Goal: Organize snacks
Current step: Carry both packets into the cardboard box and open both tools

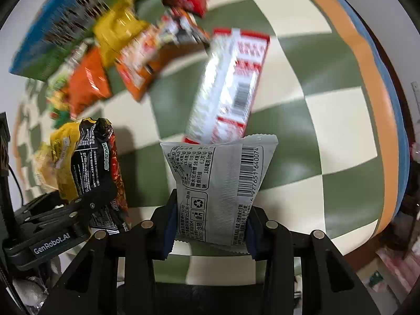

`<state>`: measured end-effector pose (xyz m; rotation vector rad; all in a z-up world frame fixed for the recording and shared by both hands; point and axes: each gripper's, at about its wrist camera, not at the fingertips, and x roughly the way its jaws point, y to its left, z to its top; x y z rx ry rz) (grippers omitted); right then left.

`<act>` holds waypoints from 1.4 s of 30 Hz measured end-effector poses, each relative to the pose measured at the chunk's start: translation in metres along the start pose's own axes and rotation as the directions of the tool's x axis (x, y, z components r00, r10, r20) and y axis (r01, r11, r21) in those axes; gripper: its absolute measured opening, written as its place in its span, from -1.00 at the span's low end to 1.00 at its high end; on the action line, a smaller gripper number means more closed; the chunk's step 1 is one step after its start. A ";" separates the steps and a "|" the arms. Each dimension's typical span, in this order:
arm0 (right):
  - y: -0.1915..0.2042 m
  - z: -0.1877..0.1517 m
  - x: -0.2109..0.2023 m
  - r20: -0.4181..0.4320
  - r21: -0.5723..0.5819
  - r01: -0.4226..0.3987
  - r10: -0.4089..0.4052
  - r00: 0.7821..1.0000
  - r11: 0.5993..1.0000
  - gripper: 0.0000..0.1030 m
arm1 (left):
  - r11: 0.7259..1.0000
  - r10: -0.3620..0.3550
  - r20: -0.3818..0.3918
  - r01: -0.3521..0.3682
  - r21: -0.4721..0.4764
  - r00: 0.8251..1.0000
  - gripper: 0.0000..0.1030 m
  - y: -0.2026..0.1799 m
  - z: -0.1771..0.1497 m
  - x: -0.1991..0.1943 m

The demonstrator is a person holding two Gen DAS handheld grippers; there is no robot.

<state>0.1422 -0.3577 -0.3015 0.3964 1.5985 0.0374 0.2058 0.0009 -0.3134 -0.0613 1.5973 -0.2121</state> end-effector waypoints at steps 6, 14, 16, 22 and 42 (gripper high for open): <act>0.020 0.028 -0.076 0.117 -0.080 -0.105 0.114 0.987 0.991 -0.14 | 0.993 -0.092 0.141 0.101 -0.054 0.986 0.51 -0.004 0.020 -0.096; 0.131 0.134 -0.142 0.249 -0.239 -0.216 0.275 0.929 0.947 -0.14 | 0.985 -0.116 0.352 0.153 -0.080 0.929 0.51 0.010 0.108 -0.209; 0.155 0.167 -0.143 0.268 -0.268 -0.218 0.290 0.918 0.938 -0.14 | 0.987 -0.087 0.380 0.132 -0.094 0.921 0.51 0.018 0.131 -0.223; 0.203 0.262 -0.124 0.268 -0.298 -0.205 0.288 0.920 0.932 -0.14 | 0.984 -0.023 0.348 0.083 -0.158 0.937 0.51 0.059 0.219 -0.216; 0.243 0.435 0.041 0.119 -0.321 -0.105 0.150 0.982 0.941 -0.14 | 0.983 0.018 0.055 -0.008 -0.183 0.998 0.51 0.104 0.380 -0.064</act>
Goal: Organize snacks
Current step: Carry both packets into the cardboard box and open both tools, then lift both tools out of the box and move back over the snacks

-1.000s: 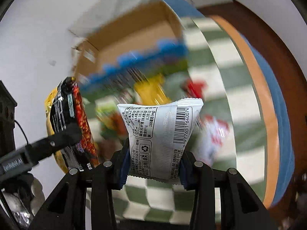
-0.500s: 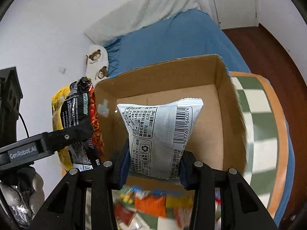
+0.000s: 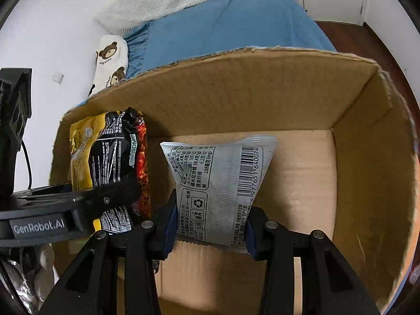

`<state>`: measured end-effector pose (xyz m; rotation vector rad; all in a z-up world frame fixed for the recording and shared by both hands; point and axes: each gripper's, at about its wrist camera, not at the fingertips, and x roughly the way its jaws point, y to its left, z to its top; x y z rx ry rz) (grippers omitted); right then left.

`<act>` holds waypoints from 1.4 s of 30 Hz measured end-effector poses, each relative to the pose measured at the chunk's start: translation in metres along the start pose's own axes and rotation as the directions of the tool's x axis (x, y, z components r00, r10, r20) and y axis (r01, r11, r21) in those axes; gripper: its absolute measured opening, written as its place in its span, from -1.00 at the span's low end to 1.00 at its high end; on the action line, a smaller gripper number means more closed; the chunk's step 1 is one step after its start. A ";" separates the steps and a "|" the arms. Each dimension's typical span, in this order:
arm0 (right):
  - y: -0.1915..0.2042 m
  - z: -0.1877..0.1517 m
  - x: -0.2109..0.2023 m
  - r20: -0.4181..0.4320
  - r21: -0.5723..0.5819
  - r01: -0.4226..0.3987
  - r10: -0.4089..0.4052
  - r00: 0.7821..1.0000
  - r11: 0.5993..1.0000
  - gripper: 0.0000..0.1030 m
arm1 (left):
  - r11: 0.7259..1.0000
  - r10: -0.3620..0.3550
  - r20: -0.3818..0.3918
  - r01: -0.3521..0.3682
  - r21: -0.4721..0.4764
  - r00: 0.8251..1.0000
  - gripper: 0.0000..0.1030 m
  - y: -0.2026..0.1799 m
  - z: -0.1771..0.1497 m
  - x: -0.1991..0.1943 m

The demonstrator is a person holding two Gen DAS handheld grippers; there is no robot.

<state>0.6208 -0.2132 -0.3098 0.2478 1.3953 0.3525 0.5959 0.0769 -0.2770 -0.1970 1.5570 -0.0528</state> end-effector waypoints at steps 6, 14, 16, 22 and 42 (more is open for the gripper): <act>0.002 0.007 0.014 -0.032 -0.015 0.010 -0.010 0.999 1.000 0.56 | 1.000 -0.003 -0.026 0.002 -0.016 1.000 0.51 -0.002 0.002 0.011; -0.003 -0.004 -0.005 -0.028 -0.034 0.063 -0.064 0.998 0.997 0.84 | 1.000 0.009 0.033 -0.009 -0.002 0.999 0.70 -0.002 -0.005 0.005; -0.005 -0.010 -0.012 -0.024 -0.026 0.063 -0.063 0.998 0.998 0.84 | 1.000 0.027 0.058 -0.027 0.006 0.998 0.70 -0.006 -0.011 -0.003; -0.004 -0.034 -0.048 0.017 -0.006 0.114 -0.114 0.993 0.994 0.84 | 0.999 0.041 0.143 -0.044 0.016 0.989 0.71 -0.009 -0.032 -0.029; 0.044 -0.146 -0.208 0.281 -0.024 0.183 -0.169 0.945 0.983 0.84 | 0.995 0.061 0.453 -0.092 0.048 0.889 0.70 -0.028 -0.190 -0.157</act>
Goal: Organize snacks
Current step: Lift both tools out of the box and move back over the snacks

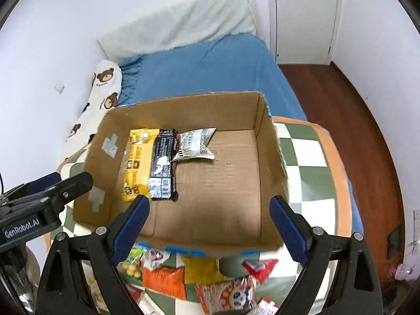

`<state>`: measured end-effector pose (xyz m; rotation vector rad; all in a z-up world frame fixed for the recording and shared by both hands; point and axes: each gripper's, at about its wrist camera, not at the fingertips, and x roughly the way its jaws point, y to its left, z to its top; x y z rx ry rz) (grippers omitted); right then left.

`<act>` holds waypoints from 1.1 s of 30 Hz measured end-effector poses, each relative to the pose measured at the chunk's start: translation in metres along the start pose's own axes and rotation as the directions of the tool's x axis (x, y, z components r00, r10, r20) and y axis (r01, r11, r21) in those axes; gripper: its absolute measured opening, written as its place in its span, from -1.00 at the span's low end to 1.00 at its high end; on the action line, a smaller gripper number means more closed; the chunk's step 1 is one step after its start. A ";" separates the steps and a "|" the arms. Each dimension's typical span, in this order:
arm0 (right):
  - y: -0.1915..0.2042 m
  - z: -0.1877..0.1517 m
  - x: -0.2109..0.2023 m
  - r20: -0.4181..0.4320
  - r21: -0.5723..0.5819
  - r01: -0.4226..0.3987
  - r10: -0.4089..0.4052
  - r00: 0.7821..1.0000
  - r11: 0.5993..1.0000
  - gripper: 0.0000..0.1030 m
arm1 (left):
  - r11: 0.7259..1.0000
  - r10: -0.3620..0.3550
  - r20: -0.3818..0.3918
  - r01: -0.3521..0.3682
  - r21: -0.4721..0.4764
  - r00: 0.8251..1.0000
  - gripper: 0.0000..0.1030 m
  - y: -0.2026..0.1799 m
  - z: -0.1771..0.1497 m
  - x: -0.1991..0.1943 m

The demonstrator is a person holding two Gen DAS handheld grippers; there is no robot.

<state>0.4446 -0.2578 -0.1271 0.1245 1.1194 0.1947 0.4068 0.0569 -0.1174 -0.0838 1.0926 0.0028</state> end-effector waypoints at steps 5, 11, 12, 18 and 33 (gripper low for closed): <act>0.004 -0.022 -0.043 0.066 -0.017 0.023 -0.022 0.998 1.000 0.84 | 1.000 -0.006 0.045 0.005 0.009 0.999 0.71 -0.005 -0.023 -0.036; 0.011 -0.045 -0.085 0.128 -0.033 0.027 -0.023 0.991 0.999 0.84 | 1.000 0.010 0.113 -0.011 0.012 0.994 0.70 -0.008 -0.048 -0.071; 0.012 -0.048 -0.088 0.129 -0.032 0.021 -0.017 0.992 0.999 0.84 | 1.000 0.010 0.116 -0.011 0.005 0.993 0.70 -0.007 -0.051 -0.074; 0.014 -0.077 -0.090 0.079 -0.018 -0.024 0.026 0.997 1.000 0.84 | 0.998 0.016 0.072 -0.012 -0.055 0.997 0.70 0.007 -0.078 -0.068; -0.009 -0.189 0.074 -0.403 0.173 -0.108 0.170 0.899 0.979 0.84 | 0.964 0.145 -0.425 -0.225 -0.145 0.894 0.70 0.091 -0.245 0.076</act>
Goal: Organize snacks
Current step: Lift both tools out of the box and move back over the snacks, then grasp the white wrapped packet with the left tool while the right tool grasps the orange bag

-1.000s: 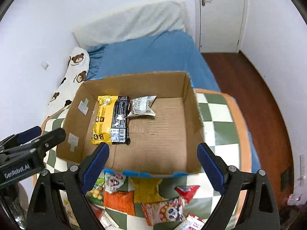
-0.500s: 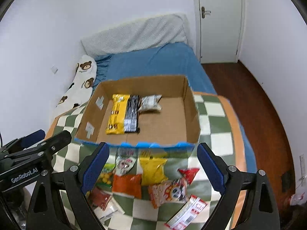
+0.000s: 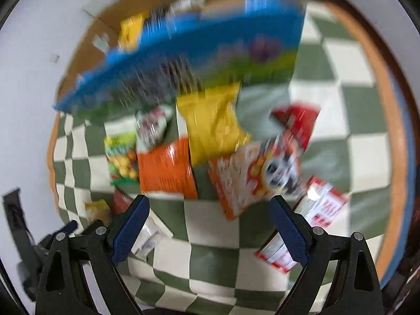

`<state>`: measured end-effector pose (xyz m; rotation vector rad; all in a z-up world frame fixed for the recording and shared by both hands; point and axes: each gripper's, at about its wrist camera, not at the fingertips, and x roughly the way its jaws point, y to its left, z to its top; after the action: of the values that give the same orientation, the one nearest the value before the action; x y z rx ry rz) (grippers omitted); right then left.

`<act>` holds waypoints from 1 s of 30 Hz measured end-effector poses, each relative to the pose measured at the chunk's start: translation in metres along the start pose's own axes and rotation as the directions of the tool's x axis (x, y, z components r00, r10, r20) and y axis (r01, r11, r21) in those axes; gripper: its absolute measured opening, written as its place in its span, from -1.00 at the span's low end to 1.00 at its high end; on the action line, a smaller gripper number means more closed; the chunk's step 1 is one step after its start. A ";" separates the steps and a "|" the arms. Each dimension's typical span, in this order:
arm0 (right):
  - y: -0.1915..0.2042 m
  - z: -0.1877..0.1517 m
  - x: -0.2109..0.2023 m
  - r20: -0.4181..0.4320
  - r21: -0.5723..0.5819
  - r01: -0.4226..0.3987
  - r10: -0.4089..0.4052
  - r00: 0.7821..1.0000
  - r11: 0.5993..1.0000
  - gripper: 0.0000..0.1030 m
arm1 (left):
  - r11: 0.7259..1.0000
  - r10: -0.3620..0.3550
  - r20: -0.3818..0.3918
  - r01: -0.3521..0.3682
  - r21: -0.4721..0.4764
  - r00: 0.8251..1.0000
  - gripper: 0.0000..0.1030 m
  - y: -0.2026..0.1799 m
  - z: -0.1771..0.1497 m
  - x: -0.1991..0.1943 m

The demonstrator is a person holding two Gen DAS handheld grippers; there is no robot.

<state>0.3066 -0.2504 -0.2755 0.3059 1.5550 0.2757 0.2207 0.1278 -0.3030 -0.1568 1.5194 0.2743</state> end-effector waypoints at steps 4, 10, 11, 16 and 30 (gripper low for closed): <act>-0.001 -0.007 0.030 -0.059 0.028 -0.026 0.027 0.998 0.999 0.84 | 0.999 -0.031 -0.049 0.030 -0.018 0.998 0.70 0.007 -0.015 0.023; 0.043 0.006 0.035 -0.036 -0.218 0.018 -0.027 0.999 0.976 0.84 | 0.948 0.021 0.013 -0.024 0.317 1.000 0.70 -0.045 -0.022 0.027; 0.056 0.010 0.034 -0.024 -0.293 0.035 -0.044 0.999 0.956 0.83 | 0.919 0.047 0.039 -0.058 0.391 0.998 0.70 -0.055 -0.024 0.030; 0.095 0.025 0.039 0.009 -0.529 0.132 -0.150 0.989 0.838 0.61 | 0.858 0.058 0.022 -0.061 0.509 0.998 0.70 -0.071 -0.022 0.048; 0.157 0.007 0.117 -0.017 -0.862 0.160 -0.344 0.939 0.481 0.58 | 0.849 -0.017 -0.085 0.059 0.524 0.996 0.70 -0.069 -0.047 0.057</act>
<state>0.3171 -0.0623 -0.3275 -0.7731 1.4320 0.8206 0.1960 0.0533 -0.3669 0.2447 1.6133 -0.1919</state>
